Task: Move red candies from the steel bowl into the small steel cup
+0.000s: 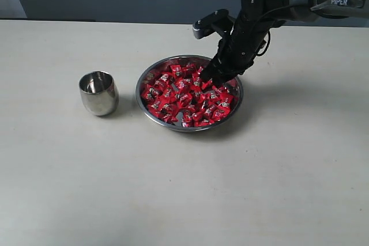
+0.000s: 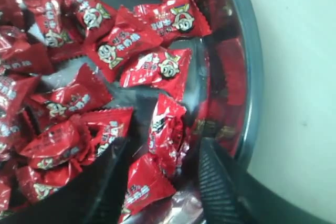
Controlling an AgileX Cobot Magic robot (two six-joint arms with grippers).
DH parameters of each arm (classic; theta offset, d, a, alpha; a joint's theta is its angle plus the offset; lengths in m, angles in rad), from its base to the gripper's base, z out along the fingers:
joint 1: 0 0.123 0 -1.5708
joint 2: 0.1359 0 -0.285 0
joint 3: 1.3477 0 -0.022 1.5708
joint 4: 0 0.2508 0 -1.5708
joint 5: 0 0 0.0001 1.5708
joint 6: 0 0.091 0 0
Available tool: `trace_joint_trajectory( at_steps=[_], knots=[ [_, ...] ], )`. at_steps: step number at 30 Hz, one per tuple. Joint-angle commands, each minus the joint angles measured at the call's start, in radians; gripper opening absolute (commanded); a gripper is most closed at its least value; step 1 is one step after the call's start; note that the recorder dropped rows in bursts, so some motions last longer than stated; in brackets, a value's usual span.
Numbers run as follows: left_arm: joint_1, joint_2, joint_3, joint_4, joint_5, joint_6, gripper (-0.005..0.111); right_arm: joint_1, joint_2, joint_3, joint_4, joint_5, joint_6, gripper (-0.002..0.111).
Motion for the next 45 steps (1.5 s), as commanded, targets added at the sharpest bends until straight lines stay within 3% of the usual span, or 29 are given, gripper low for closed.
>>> trace_joint_trajectory(
  at_steps=[1,15,29,39,45],
  knots=[
    [0.001,-0.005,0.004,-0.010,-0.004,-0.001,0.000,-0.001,0.020,-0.003,-0.009,-0.068,0.030,0.042],
    [0.001,-0.005,0.004,-0.010,-0.004,-0.001,0.000,-0.001,0.068,-0.003,-0.012,-0.133,0.042,0.040],
    [0.001,-0.005,0.004,-0.010,-0.004,-0.001,0.000,-0.001,0.068,-0.003,-0.006,-0.109,0.048,-0.001],
    [0.001,-0.005,0.004,-0.012,-0.004,-0.001,0.000,-0.001,-0.009,-0.003,0.185,-0.188,0.016,-0.001],
    [0.001,-0.005,0.004,-0.012,-0.004,-0.001,0.000,-0.001,-0.037,-0.003,0.272,-0.113,0.000,-0.001]
  ],
)
